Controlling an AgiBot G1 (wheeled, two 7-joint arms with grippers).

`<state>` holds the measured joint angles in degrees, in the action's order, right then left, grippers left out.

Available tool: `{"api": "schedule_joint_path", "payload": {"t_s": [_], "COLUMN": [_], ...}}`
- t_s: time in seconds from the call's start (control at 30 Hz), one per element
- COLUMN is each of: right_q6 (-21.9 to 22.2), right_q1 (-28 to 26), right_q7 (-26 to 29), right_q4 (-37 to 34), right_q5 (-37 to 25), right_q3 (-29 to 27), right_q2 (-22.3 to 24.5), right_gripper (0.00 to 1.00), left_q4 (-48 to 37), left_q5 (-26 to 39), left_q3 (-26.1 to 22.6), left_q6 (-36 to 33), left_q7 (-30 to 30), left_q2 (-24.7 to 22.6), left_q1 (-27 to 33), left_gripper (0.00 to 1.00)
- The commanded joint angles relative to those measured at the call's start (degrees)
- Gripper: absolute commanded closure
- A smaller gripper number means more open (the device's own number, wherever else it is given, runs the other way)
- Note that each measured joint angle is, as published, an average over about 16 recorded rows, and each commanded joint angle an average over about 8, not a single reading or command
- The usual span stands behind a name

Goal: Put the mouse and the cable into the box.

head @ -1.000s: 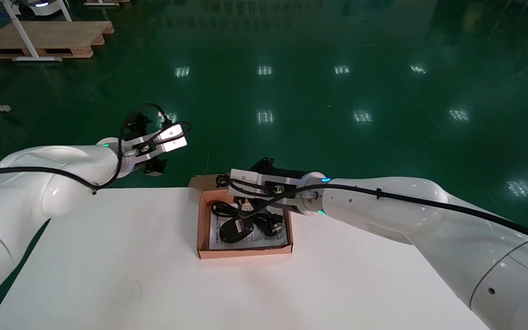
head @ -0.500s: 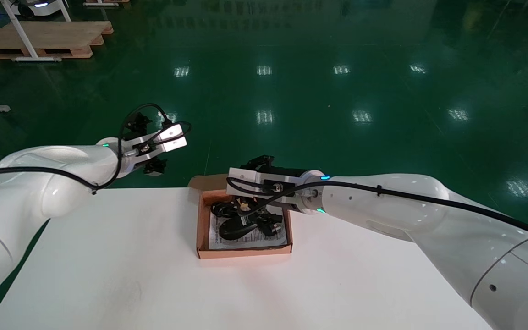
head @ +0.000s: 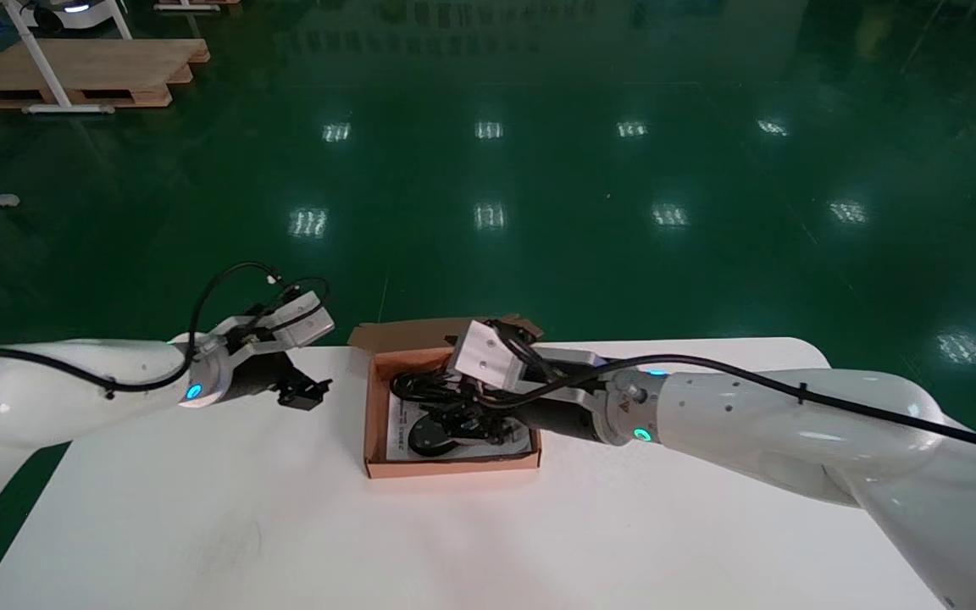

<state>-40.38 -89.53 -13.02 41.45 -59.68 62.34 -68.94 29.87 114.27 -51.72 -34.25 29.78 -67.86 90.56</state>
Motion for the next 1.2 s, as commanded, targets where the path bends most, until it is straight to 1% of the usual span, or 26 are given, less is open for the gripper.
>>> {"api": "schedule_joint_path", "payload": {"t_s": [0.03,1.2], "right_q6": [-1.94,-35.81], "right_q1": [1.2,22.1], "right_q7": [1.02,18.79], "right_q4": [1.38,25.39], "right_q5": [0.76,14.09], "right_q3": [-1.99,-36.6], "right_q2": [1.46,26.81], "right_gripper": [0.0,0.0], "left_q4": [1.88,34.58], "left_q5": [-3.11,-57.29], "left_q3": [1.53,28.24], "left_q6": [-2.21,-40.7], "left_q7": [-0.82,-15.06], "left_q2": [1.41,25.98], "left_q1": [-1.25,-22.94], "left_gripper": [0.0,0.0]}}
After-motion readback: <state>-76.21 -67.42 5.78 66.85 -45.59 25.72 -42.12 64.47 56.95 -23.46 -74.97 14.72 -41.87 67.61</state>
